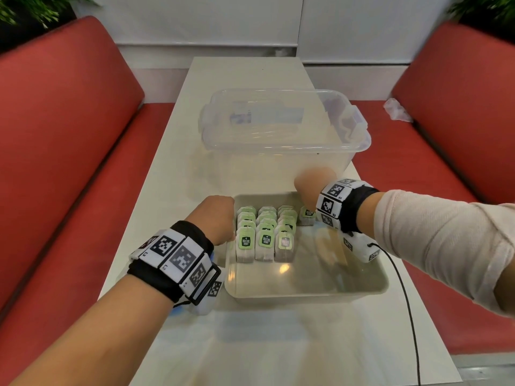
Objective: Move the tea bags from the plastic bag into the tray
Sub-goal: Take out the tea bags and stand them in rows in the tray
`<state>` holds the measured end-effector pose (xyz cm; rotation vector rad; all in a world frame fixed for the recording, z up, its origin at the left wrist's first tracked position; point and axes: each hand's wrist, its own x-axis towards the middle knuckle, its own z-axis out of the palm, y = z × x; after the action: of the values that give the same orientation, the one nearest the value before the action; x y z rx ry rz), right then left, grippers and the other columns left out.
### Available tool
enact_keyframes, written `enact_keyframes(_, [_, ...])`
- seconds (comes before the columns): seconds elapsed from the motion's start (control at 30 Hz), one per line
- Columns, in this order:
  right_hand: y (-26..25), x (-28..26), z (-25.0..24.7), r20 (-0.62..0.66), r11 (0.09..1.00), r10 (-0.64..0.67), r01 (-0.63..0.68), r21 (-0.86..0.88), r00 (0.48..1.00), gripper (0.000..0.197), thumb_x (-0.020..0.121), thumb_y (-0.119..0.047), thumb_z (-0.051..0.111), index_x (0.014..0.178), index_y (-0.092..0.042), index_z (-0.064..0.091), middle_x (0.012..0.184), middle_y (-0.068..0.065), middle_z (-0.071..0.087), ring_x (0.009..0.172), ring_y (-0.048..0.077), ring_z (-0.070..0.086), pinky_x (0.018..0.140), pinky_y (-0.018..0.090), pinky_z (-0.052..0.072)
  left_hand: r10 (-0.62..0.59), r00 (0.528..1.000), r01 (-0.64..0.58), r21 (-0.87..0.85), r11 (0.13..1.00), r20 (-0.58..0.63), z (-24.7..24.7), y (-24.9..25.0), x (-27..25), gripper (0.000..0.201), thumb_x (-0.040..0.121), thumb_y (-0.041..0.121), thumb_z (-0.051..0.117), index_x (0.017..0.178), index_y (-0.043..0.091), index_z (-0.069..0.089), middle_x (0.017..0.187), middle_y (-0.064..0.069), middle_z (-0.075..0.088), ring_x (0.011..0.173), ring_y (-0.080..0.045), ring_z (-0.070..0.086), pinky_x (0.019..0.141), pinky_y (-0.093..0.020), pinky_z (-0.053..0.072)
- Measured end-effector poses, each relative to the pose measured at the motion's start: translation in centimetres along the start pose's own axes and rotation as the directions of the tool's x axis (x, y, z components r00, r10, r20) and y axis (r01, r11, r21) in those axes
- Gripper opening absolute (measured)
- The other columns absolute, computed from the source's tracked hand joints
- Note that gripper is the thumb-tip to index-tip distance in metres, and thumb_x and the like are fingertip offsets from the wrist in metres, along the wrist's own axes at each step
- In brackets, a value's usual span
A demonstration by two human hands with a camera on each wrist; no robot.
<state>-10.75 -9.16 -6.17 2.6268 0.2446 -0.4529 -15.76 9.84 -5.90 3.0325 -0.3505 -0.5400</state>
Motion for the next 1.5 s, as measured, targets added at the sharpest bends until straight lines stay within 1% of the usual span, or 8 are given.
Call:
enact_keyframes(0.47, [0.7, -0.1, -0.1, 0.011, 1.0, -0.007, 0.007, 0.023, 1.0, 0.017, 0.086, -0.019, 0.063, 0.099, -0.007, 0.063, 0.064, 0.002, 0.044, 0.073, 0.022, 0.051, 0.064, 0.029, 0.042, 0.001, 1.0, 0.0, -0.033, 0.999, 0.008, 0.1, -0.2, 0.3, 0.057, 0.084, 0.016, 0.066, 0.134, 0.004, 0.042, 0.129, -0.011, 0.054, 0.107, -0.023, 0.058, 0.077, -0.024, 0.043])
enact_keyframes(0.7, [1.0, -1.4, -1.4, -0.036, 0.997, 0.023, -0.02, 0.08, 0.999, 0.019, 0.083, -0.024, 0.068, 0.095, -0.01, 0.061, 0.072, 0.002, 0.05, 0.072, 0.021, 0.053, 0.061, 0.028, 0.041, -0.02, 0.997, 0.005, -0.211, 0.977, -0.068, -1.7, -2.3, -1.1, 0.056, 0.088, 0.02, 0.061, 0.14, 0.015, 0.04, 0.142, -0.005, 0.046, 0.122, -0.023, 0.049, 0.097, -0.028, 0.038])
enact_keyframes(0.83, [-0.1, -3.8, -3.9, -0.234, 0.975, 0.022, 0.03, 0.218, 0.972, 0.019, 0.081, -0.025, 0.067, 0.092, -0.013, 0.059, 0.083, 0.004, 0.058, 0.076, 0.023, 0.053, 0.063, 0.028, 0.039, -0.096, 0.978, 0.036, -0.306, 0.951, -0.183, -2.9, -6.4, -3.4, 0.026, 0.085, 0.014, 0.064, 0.11, 0.02, 0.062, 0.117, -0.002, 0.06, 0.102, -0.018, 0.058, 0.076, -0.022, 0.038])
enact_keyframes(0.93, [-2.8, -5.7, -5.7, -0.345, 0.913, 0.009, 0.132, 0.385, 0.939, 0.018, 0.079, -0.029, 0.066, 0.092, -0.018, 0.06, 0.09, 0.003, 0.063, 0.078, 0.023, 0.053, 0.063, 0.027, 0.037, -0.105, 0.98, 0.049, -0.306, 0.951, -0.17, -2.4, -9.1, -5.4, 0.015, 0.08, 0.01, 0.065, 0.078, 0.025, 0.064, 0.095, 0.003, 0.06, 0.065, -0.01, 0.058, 0.058, -0.018, 0.038])
enact_keyframes(1.0, [-5.5, -6.9, -6.6, -0.376, 0.854, -0.01, 0.204, 0.479, 0.926, 0.016, 0.08, -0.031, 0.065, 0.091, -0.02, 0.062, 0.086, 0.001, 0.061, 0.077, 0.022, 0.053, 0.063, 0.026, 0.036, -0.101, 0.988, 0.055, -0.343, 0.938, -0.12, -1.4, -10.2, -6.5, 0.024, 0.077, 0.008, 0.064, 0.066, 0.03, 0.064, 0.102, 0.0, 0.068, 0.069, -0.016, 0.062, 0.069, -0.023, 0.048])
enact_keyframes(1.2, [-15.9, -9.4, -5.5, -0.362, 0.655, -0.213, 0.408, 0.636, 0.907, 0.015, 0.083, -0.02, 0.058, 0.091, -0.021, 0.071, 0.087, 0.0, 0.071, 0.082, 0.02, 0.063, 0.07, 0.026, 0.048, -0.08, 0.995, 0.055, -0.38, 0.924, -0.052, 3.7, -12.1, -8.4, 0.043, 0.077, 0.002, 0.058, 0.099, 0.038, 0.068, 0.146, -0.009, 0.04, 0.135, -0.018, 0.036, 0.106, -0.024, 0.028])
enact_keyframes(1.37, [-22.5, -9.2, -2.7, -0.272, 0.822, -0.261, 0.361, 0.441, 0.926, 0.021, 0.091, -0.006, 0.044, 0.103, -0.007, 0.061, 0.106, 0.012, 0.065, 0.097, 0.029, 0.063, 0.069, 0.032, 0.044, 0.02, 0.994, -0.062, -0.42, 0.905, -0.105, 6.7, -12.9, -8.8, 0.067, 0.07, -0.01, 0.05, 0.128, 0.022, 0.056, 0.13, -0.004, 0.056, 0.124, -0.02, 0.048, 0.103, -0.025, 0.035])
enact_keyframes(1.5, [-24.3, -8.9, -2.1, -0.325, 0.785, -0.195, 0.346, 0.513, 0.925, 0.032, 0.09, -0.007, 0.046, 0.122, -0.009, 0.05, 0.117, 0.01, 0.055, 0.098, 0.03, 0.061, 0.066, 0.034, 0.042, 0.03, 0.988, -0.089, -0.41, 0.907, -0.149, 7.6, -13.4, -8.8, 0.062, 0.072, -0.012, 0.048, 0.126, 0.018, 0.056, 0.126, -0.005, 0.057, 0.121, -0.019, 0.048, 0.097, -0.017, 0.031])
